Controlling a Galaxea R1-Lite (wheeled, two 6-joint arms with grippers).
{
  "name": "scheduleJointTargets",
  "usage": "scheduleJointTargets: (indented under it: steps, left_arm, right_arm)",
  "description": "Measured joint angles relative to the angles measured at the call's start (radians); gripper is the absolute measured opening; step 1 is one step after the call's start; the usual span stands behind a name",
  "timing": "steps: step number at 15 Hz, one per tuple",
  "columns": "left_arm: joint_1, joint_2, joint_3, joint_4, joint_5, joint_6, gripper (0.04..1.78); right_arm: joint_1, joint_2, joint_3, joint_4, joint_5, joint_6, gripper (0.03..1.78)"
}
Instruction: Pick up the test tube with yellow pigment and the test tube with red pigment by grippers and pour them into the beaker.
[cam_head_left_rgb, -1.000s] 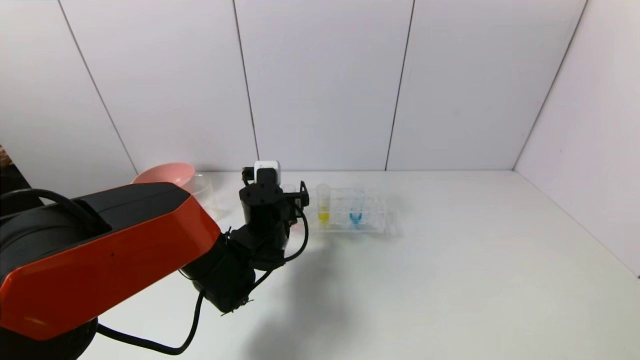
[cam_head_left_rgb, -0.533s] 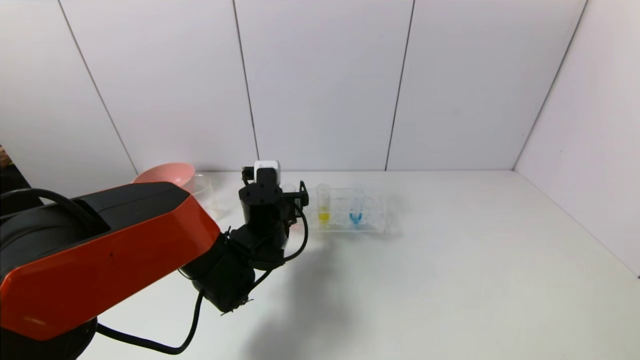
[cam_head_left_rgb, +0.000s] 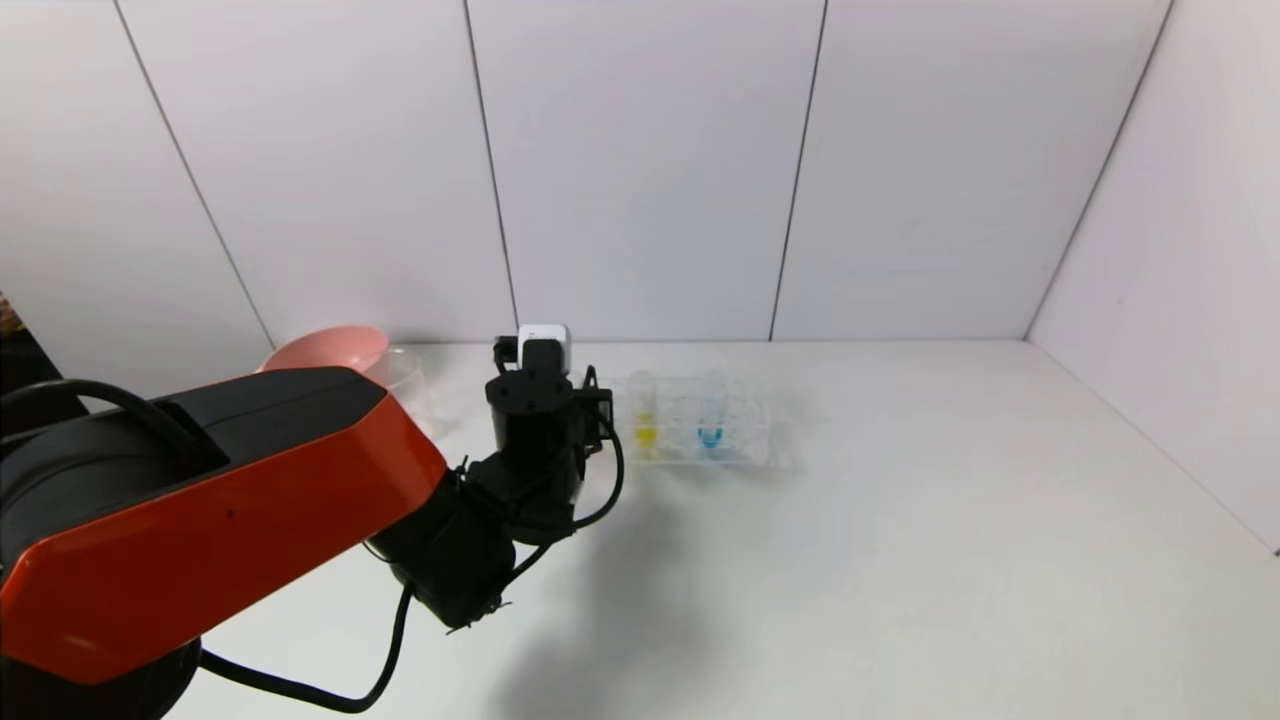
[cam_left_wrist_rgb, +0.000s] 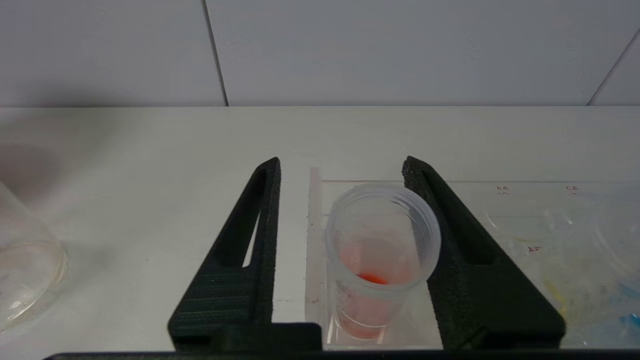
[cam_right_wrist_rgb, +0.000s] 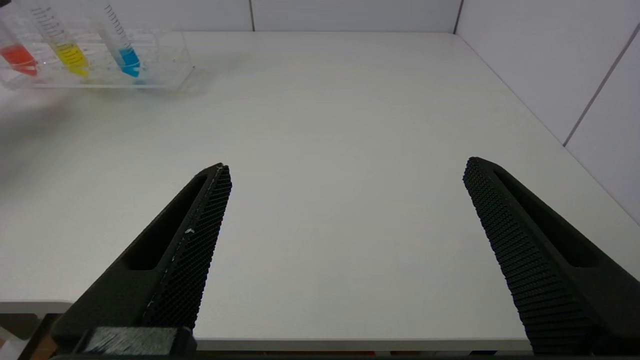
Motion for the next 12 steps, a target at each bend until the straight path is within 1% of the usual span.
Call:
scheduleJointTargets:
  steps: [1, 2, 3, 12]
  left_arm:
    - [-0.001, 0.000, 0.000, -0.001, -0.002, 0.000, 0.64]
    - [-0.001, 0.000, 0.000, 0.000, -0.002, -0.001, 0.53]
    - [-0.001, 0.000, 0.000, -0.001, -0.001, 0.000, 0.49]
    - [0.000, 0.000, 0.001, -0.001, 0.005, 0.006, 0.52]
  right_arm:
    - [0.000, 0.000, 0.000, 0.000, 0.000, 0.000, 1.70]
    - [0.000, 0.000, 0.000, 0.000, 0.000, 0.000, 1.70]
    - [0.000, 0.000, 0.000, 0.000, 0.000, 0.000, 1.70]
    - [0.000, 0.000, 0.000, 0.000, 0.000, 0.000, 1.70]
